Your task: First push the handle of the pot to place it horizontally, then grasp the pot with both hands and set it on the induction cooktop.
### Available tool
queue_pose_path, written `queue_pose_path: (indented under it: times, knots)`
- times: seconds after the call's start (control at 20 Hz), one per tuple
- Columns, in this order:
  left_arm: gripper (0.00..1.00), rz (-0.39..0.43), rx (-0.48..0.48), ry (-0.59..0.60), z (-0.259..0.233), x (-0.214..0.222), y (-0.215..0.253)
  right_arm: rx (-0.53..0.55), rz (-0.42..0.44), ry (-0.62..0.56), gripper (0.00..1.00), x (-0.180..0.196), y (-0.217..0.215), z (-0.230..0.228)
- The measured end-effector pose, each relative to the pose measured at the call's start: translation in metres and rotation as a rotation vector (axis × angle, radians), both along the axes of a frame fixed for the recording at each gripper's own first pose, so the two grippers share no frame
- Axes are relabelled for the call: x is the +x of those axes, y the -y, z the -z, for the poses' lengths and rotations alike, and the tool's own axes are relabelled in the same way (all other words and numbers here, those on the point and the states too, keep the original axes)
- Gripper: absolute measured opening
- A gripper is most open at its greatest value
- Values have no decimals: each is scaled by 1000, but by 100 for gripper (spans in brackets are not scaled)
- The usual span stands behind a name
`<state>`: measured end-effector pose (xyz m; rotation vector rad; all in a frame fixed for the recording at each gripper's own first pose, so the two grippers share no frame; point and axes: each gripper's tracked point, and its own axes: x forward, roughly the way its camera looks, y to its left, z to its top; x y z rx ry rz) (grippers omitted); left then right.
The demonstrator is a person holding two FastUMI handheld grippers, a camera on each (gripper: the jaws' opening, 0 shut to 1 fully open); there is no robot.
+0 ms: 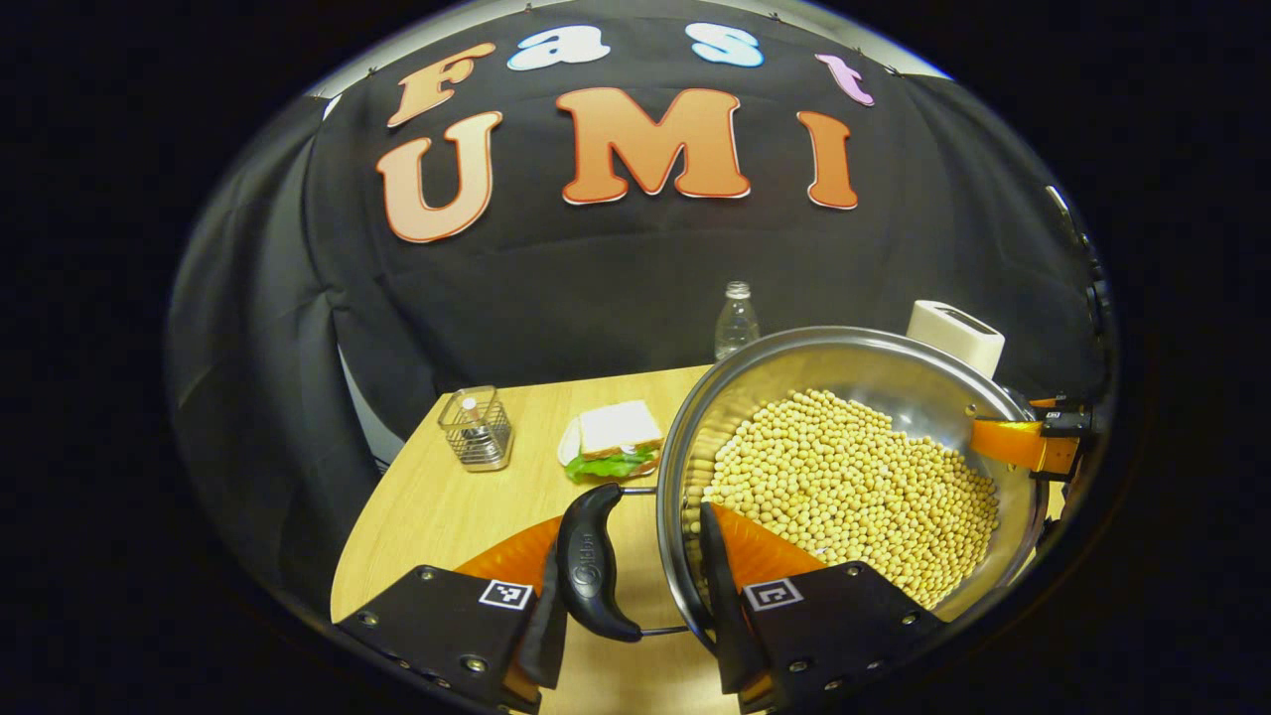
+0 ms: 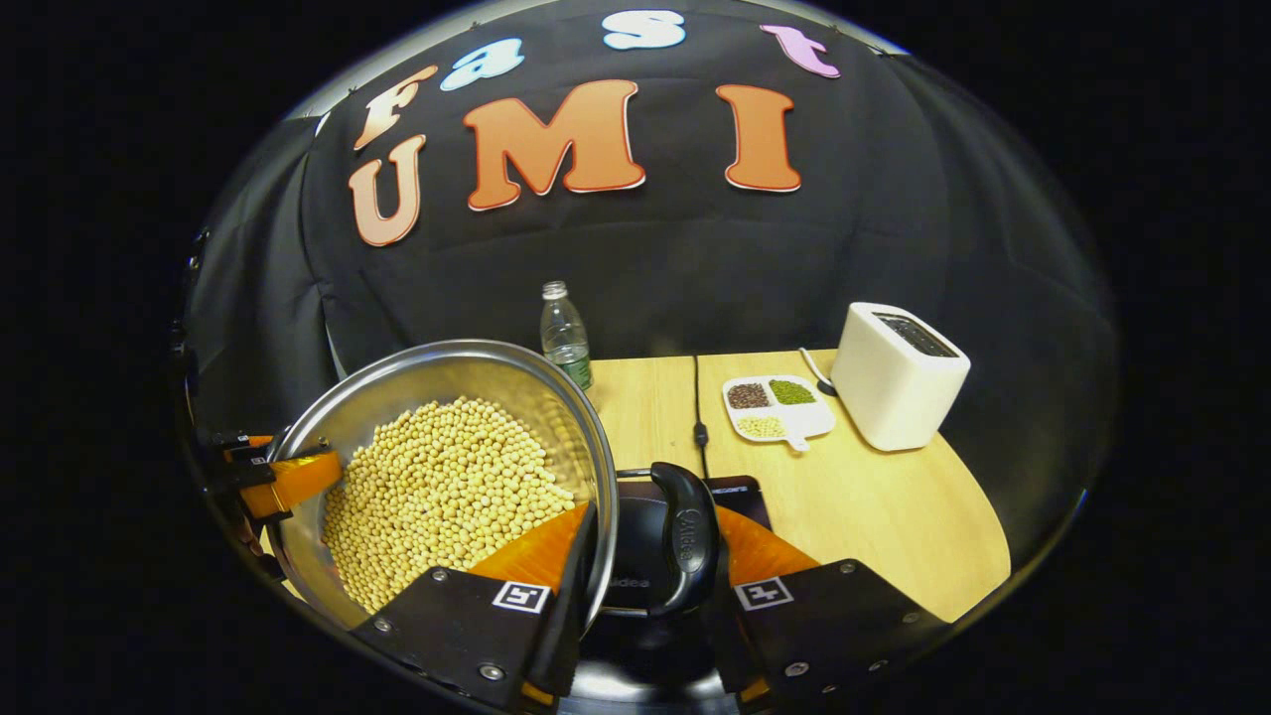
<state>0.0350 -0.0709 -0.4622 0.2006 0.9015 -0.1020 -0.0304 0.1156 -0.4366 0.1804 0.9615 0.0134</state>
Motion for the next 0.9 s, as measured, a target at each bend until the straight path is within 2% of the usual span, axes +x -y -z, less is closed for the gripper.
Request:
queue_pose_path:
  times: [0.1,0.45,0.55,0.6,0.65,0.8,0.85,0.9]
  knots:
    - [60,18,-7,-1,3,4,20,-6,19,-1,53,-1,20,5]
    - [61,65,-24,-10,22,16,72,-23,71,-8,53,-5,70,18]
    - [61,73,-27,-15,30,17,82,-28,82,-15,53,-7,79,23]
    - [61,75,-30,-21,34,16,86,-31,83,-21,48,-8,82,27]
    - [61,75,-34,-32,40,13,91,-33,81,-32,53,-11,85,32]
    - [61,82,-37,-67,56,9,98,-38,88,-61,53,-18,93,47]
    - [61,82,-39,-74,63,10,100,-39,89,-68,49,-19,95,51]
    - [61,81,-41,-79,67,10,102,-39,90,-73,53,-20,96,54]
